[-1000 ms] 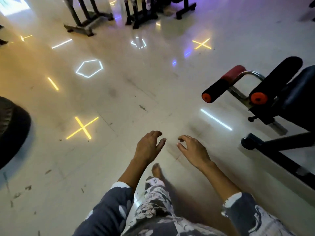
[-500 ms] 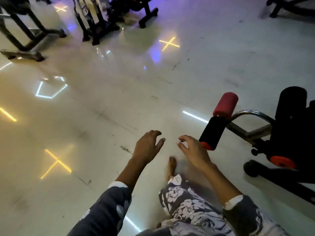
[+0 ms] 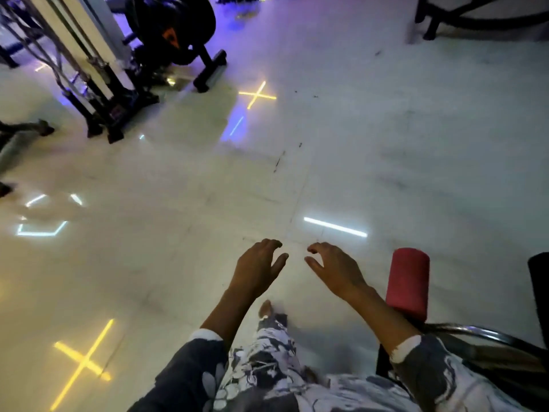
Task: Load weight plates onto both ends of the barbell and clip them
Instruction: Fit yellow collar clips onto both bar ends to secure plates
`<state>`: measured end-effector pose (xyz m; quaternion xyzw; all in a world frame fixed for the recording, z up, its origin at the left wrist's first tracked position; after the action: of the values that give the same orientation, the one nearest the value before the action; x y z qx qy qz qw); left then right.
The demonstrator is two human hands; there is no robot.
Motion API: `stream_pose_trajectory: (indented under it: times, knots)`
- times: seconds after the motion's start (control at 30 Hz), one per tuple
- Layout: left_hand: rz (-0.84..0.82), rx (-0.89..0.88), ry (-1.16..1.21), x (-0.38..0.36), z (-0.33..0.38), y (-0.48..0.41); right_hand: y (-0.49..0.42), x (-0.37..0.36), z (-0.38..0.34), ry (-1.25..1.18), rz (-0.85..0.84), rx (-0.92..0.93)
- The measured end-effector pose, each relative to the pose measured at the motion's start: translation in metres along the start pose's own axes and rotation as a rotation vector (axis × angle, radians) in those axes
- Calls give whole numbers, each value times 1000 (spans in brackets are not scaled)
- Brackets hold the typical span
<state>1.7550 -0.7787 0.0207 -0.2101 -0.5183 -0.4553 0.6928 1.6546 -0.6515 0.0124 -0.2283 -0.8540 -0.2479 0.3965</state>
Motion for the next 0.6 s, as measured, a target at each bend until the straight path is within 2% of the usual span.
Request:
stream_pose_trajectory:
  times: [0.13,0.33,0.6]
  knots:
    - [-10,-107,0,23,-5,-124,-105,42,13,-16,101,-57]
    - [-65,-290,-18,61,13,-299,-224,104,36,-64,202,-248]
    - [-241,-570,-57,52,114,-495,-320,194,126,-155,379,-530]
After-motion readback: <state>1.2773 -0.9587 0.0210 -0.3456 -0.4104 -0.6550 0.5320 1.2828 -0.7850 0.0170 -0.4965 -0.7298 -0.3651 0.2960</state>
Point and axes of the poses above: each hand's wrist, its own y-axis away from the middle knuckle, its own x-axis out of the back of the hand, z = x × y, the point moved 4 cm from there along -y, towards the middle knuckle, and after that the axes turned 3 degrees about x, right-handed, at the moved point
